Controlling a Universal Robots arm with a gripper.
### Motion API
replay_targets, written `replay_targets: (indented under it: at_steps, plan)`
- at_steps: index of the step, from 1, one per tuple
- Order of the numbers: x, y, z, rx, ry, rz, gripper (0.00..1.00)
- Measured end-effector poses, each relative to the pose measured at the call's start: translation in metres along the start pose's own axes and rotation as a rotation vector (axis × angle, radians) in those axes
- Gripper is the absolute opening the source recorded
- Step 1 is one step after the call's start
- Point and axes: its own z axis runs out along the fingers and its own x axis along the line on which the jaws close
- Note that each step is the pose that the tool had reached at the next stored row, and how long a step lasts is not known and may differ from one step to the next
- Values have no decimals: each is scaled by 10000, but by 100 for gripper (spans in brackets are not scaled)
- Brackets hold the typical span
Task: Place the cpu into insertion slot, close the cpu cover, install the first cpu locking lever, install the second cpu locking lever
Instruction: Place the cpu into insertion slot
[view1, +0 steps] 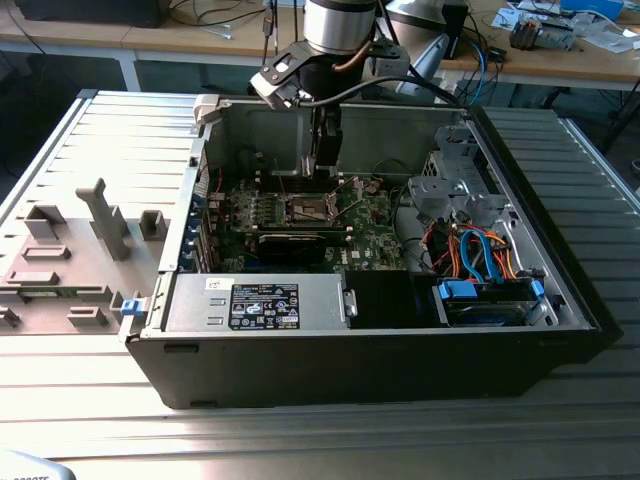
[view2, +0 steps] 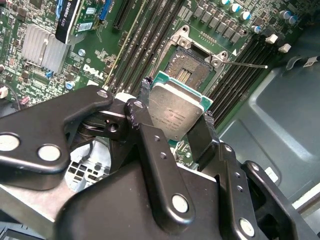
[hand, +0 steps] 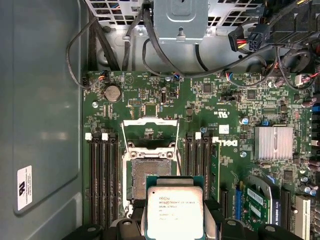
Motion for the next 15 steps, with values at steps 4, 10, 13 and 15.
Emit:
replay_targets:
  at_steps: [4, 10, 13, 15]
  plan:
    - [0, 0, 8, 0, 0, -1, 55]
    - [1, -4, 26, 0, 0, -1, 55]
    - [2, -3, 51, 0, 0, -2, 55]
    - [2, -3, 54, 0, 0, -2, 55]
